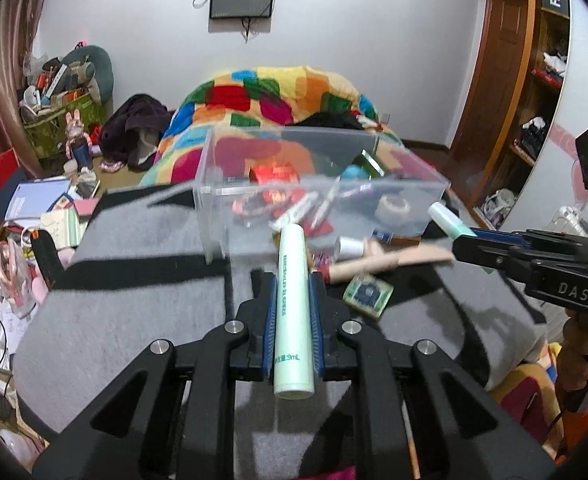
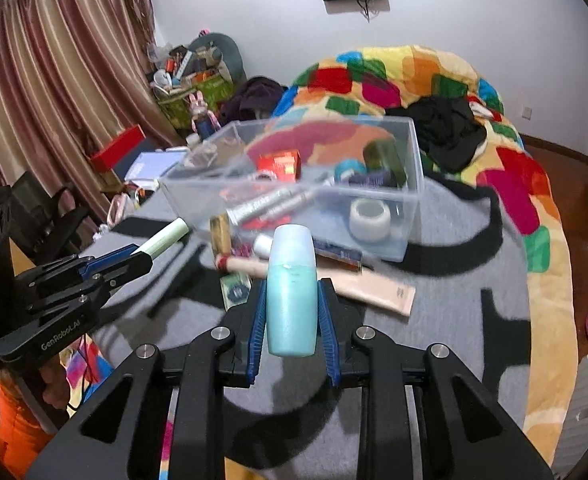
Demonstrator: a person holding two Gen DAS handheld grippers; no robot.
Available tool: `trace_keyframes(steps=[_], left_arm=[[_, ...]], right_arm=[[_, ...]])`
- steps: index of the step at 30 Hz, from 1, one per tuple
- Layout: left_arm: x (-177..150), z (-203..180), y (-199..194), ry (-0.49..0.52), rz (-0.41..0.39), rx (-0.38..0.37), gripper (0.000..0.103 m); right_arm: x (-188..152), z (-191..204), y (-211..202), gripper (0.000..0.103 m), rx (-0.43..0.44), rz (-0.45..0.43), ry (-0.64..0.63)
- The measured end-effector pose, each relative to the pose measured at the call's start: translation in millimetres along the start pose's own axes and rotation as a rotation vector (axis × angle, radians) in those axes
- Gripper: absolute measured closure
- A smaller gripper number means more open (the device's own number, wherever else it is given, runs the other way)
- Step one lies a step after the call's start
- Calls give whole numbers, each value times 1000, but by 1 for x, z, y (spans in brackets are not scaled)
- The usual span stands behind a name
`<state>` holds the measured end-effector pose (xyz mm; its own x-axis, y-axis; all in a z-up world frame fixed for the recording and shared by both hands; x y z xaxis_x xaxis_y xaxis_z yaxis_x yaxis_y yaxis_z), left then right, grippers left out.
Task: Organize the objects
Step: 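Lower the green tube and mint bottle into the clear box and open both grippers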
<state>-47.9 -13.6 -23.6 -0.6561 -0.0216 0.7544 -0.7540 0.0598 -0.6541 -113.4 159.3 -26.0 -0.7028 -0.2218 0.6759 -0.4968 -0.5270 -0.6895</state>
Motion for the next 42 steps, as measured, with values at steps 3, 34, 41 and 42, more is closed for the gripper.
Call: trace_keyframes(steps=[3,34,41,42], left_arm=[[13,0,-4,0,-24,-14,88],[89,16,91,-39,94,-108,88],[87,17,93,-40,110,-136,88],[87,17,90,-36,105,-134,87]], right_arm=[[11,3,-1,80,-1,-24,-4],[89,-27,95,80,-35,90,96],[82,-23,96,79,-59,110,51],[82,-23,93,76,-64,109,46]])
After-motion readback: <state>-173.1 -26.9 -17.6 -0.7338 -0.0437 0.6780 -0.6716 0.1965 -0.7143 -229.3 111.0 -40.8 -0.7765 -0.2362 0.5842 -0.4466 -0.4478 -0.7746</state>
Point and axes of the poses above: each gripper's, at about its wrist camera, not at the fingertips, and y roughly the way its jaws point, z to its left, x to its top, the point moved 3 cm from there along y, roughly the way its jaws point, and after that the axes turned 3 degrees about y, right-handed, at the moved point
